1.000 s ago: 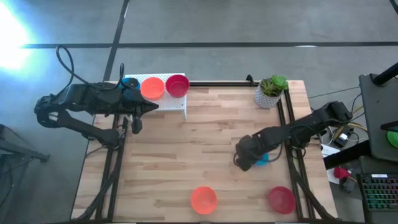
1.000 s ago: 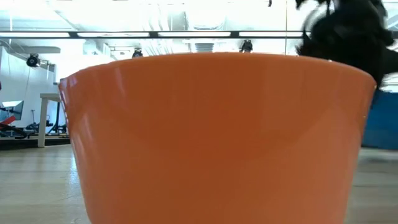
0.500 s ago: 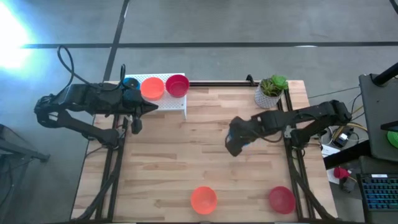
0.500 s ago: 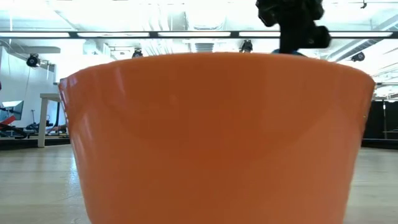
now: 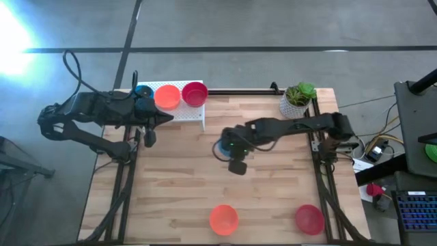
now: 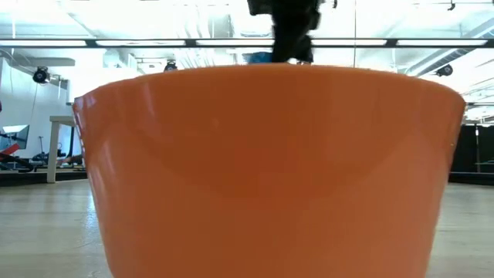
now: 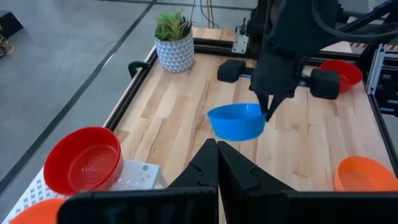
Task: Pick & Place Mini bowls
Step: Stack the blue bowl on top of the blue bowl on the shelf
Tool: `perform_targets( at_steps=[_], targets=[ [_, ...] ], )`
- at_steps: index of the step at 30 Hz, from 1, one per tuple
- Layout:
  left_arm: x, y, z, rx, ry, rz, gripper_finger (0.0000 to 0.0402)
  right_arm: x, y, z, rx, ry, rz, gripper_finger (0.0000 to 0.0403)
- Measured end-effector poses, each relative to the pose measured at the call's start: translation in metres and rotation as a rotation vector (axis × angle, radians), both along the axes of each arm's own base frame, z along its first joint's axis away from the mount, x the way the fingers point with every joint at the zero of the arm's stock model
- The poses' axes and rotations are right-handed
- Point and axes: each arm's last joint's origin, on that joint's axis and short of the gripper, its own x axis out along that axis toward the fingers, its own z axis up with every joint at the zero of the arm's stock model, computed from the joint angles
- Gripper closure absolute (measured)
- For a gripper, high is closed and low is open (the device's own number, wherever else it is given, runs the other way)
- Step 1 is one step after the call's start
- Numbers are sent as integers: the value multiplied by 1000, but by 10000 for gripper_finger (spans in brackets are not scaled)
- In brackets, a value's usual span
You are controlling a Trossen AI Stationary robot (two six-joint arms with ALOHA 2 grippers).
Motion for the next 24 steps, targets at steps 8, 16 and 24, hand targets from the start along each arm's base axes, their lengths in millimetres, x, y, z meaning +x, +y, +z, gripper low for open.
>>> perform_targets(
  at_steps=[8, 16, 24],
  targets=[
    [1, -1, -7, 37, 95, -69, 402, 31, 3, 9, -142, 8, 332, 395],
    [3, -2, -8, 39, 101, -77, 402, 68, 6, -13, -284, 16, 680, 395],
    [-2, -1, -6, 37, 85, -75, 402, 94, 9, -44, -291, 60, 841, 395]
  ],
)
